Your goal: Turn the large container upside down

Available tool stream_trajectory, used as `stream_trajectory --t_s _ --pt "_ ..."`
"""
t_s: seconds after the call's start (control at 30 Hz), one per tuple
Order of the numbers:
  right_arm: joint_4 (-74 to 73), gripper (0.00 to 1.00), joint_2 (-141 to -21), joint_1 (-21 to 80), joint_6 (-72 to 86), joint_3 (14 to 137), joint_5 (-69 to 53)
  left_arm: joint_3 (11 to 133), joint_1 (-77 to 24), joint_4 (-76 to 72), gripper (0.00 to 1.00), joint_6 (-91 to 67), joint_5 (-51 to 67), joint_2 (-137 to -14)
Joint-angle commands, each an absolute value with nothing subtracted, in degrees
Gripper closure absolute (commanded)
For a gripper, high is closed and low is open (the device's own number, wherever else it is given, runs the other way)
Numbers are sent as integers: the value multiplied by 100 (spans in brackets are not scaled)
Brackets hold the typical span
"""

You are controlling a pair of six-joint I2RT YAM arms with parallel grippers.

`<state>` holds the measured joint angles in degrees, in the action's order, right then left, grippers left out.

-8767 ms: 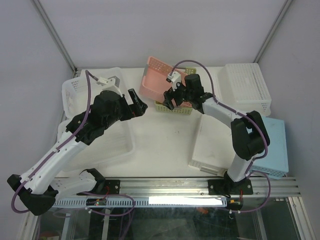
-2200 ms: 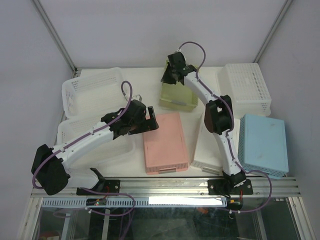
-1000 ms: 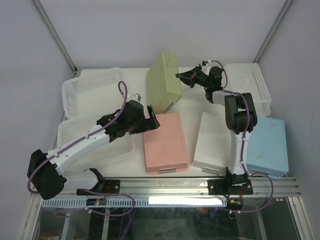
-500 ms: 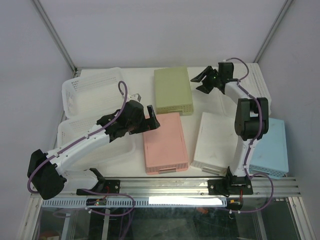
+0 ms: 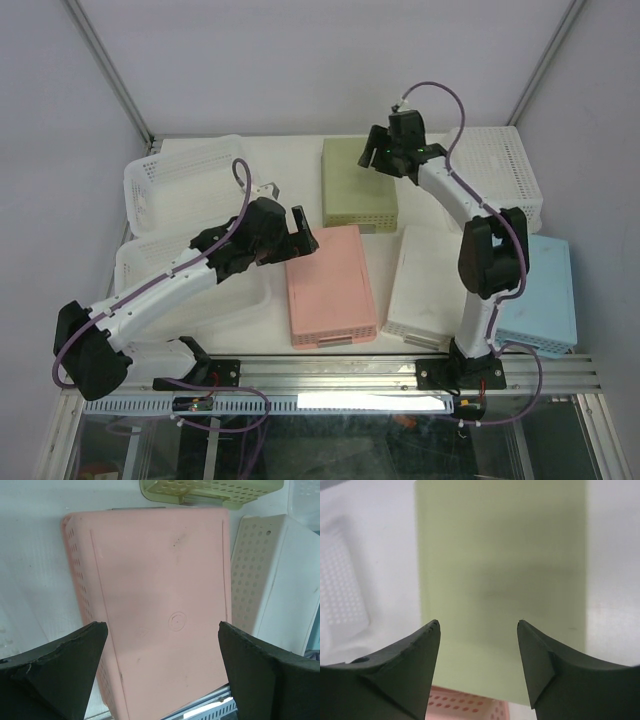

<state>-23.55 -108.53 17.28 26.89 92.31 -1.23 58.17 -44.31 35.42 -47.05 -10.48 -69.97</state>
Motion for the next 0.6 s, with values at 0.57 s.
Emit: stream_trajectory --t_s 0.57 --pt "-3062 37 -11742 1201 1911 9831 625 6065 -4493 3542 1 -4709 -1133 -6725"
